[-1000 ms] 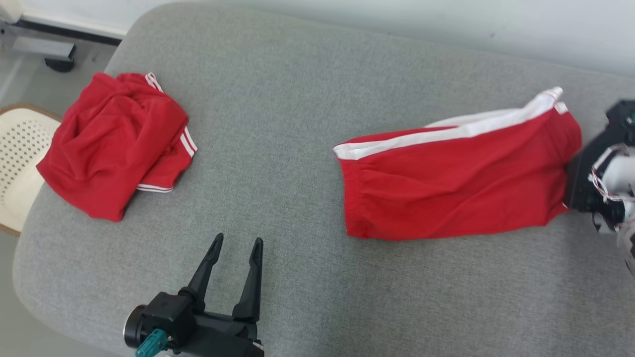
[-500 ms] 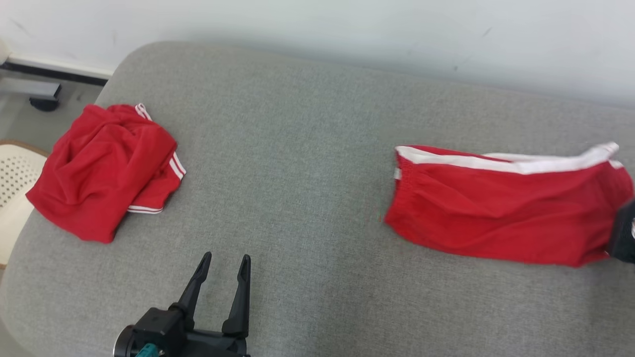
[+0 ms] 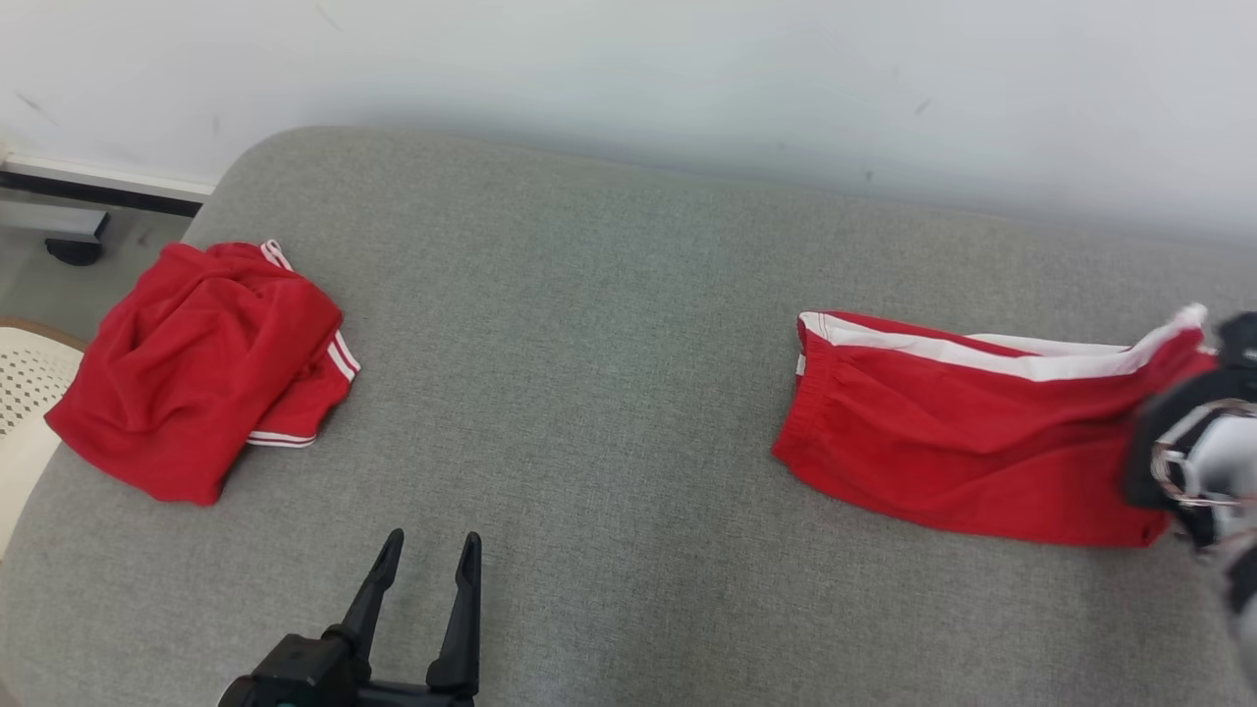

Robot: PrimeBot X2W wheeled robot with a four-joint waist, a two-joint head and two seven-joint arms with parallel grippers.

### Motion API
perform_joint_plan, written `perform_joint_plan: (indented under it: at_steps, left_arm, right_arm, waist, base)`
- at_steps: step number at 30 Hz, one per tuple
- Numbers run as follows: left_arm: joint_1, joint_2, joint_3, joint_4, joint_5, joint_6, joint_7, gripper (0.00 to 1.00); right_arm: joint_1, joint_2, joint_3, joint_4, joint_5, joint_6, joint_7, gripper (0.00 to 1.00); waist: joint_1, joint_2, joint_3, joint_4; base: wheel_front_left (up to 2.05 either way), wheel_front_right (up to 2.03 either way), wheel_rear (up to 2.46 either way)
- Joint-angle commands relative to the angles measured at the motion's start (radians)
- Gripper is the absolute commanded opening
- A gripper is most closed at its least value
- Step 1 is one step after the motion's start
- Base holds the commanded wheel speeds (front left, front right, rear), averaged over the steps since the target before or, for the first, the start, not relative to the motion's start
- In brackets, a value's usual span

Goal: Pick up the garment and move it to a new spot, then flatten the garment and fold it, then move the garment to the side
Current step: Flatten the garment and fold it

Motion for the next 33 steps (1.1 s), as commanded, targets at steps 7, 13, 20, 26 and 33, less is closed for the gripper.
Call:
perform_joint_plan:
  at_steps: [7, 13, 20, 26, 33]
  left_arm:
    - [0.027, -0.003, -0.018, -0.004, -0.007, 0.001, 0.008, 1.00]
    - [0.022, -0.008, -0.035, 0.006, -0.013, -0.007, 0.013, 1.00]
    - [0.028, -0.008, -0.042, 0.011, -0.019, -0.004, 0.015, 1.00]
    - [0.033, -0.008, -0.045, 0.013, -0.023, 0.001, 0.015, 1.00]
    - [0.032, -0.001, -0.038, 0.019, -0.027, 0.005, 0.007, 1.00]
  right_arm:
    - [-0.018, 0.167, 0.057, -0.045, -0.107, -0.002, -0.024, 0.00]
    - [-0.009, 0.270, 0.075, -0.112, -0.137, -0.002, 0.016, 0.00]
    - [0.049, 0.335, 0.076, -0.194, -0.152, -0.002, 0.084, 0.00]
    - [0.100, 0.333, 0.049, -0.259, -0.164, -0.002, 0.140, 0.00]
    - [0.166, 0.366, 0.004, -0.507, -0.041, -0.002, 0.165, 1.00]
  waist:
    - [0.0000, 0.0000, -0.026, 0.015]
    - [0.0000, 0.0000, -0.035, 0.042]
    - [0.0000, 0.0000, -0.047, 0.081]
    - [0.0000, 0.0000, -0.051, 0.089]
    - [0.0000, 0.0000, -0.050, 0.066]
  base:
    - [0.00, 0.00, 0.00]
    - [0.00, 0.00, 0.00]
    - [0.00, 0.00, 0.00]
    - [0.00, 0.00, 0.00]
    - [0.00, 0.00, 0.00]
